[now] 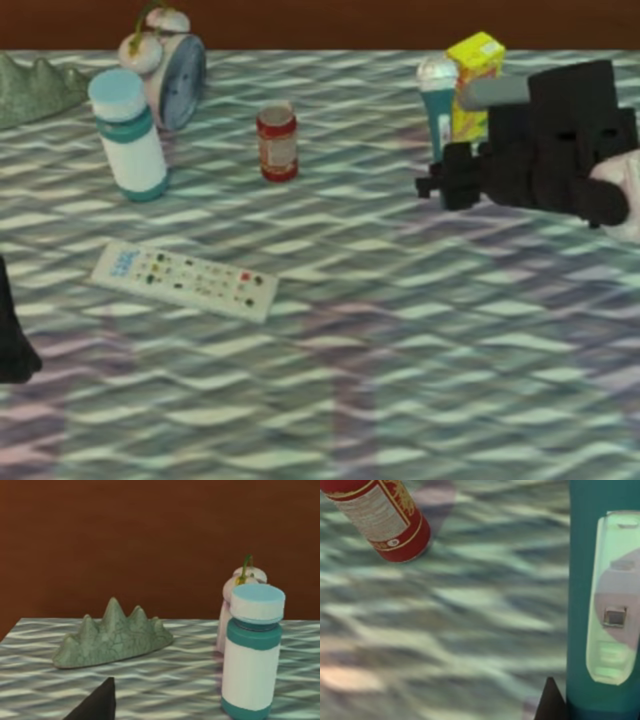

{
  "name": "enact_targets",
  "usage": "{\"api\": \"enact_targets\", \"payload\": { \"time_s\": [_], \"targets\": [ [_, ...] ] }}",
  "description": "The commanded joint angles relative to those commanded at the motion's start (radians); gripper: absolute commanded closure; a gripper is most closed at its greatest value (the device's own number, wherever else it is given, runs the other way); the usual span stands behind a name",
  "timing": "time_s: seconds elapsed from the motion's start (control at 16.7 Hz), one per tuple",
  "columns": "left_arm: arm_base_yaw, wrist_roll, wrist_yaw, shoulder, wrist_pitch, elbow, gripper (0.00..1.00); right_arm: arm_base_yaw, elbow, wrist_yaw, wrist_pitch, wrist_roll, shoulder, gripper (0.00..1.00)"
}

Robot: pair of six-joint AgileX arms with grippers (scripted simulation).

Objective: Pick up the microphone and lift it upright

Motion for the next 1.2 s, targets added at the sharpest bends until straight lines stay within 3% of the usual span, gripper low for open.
{"api": "enact_targets", "payload": {
  "time_s": [0.36, 0.6, 1.02, 1.2],
  "targets": [
    [0.000, 0.000, 0.000, 0.000, 0.000, 0.000, 0.00, -0.007, -0.148, -0.157, 0.501, -0.117, -0.139, 1.00],
    [0.000, 0.000, 0.000, 0.000, 0.000, 0.000, 0.00, -0.011, -0.200, -0.217, 0.661, -0.164, -0.206, 1.00],
    [0.000, 0.000, 0.000, 0.000, 0.000, 0.000, 0.00, -0.004, -0.203, -0.220, 0.678, -0.168, -0.212, 1.00],
    [0.000, 0.000, 0.000, 0.000, 0.000, 0.000, 0.00, 0.058, -0.224, -0.162, 0.725, -0.168, -0.221, 1.00]
  ]
}}
